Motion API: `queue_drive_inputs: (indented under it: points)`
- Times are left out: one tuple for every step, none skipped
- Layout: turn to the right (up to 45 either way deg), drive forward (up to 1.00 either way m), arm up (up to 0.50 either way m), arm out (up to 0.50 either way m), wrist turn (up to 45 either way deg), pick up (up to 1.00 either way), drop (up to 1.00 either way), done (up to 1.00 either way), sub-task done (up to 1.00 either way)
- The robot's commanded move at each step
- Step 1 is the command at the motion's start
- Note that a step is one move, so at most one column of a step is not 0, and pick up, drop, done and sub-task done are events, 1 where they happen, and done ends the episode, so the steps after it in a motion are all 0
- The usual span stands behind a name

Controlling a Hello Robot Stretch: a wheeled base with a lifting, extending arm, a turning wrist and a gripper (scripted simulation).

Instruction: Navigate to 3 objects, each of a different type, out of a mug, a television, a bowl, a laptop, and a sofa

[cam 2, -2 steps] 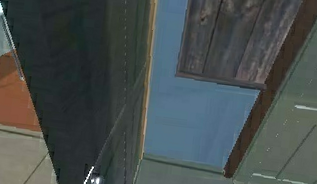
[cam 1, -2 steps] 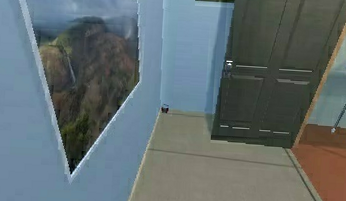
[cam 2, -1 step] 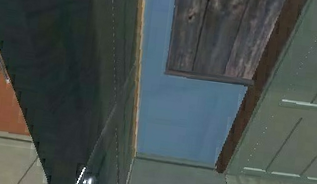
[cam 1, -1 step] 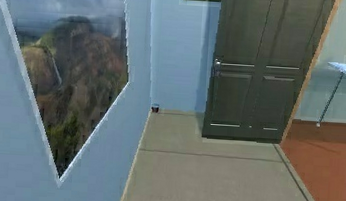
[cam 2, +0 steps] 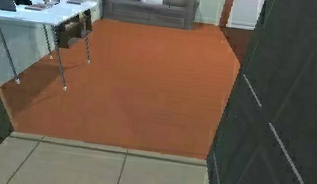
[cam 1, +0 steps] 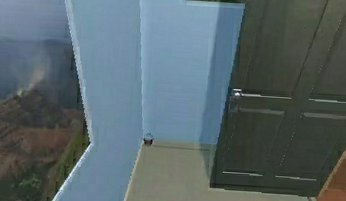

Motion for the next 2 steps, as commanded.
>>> queue_drive_inputs:
  points:
    - [45.0,0.00,0.00,0.00,0.0,0.00,0.00,0.00,0.00]
    - [27.0,0.00,0.00,0.00,0.0,0.00,0.00,0.00,0.00]
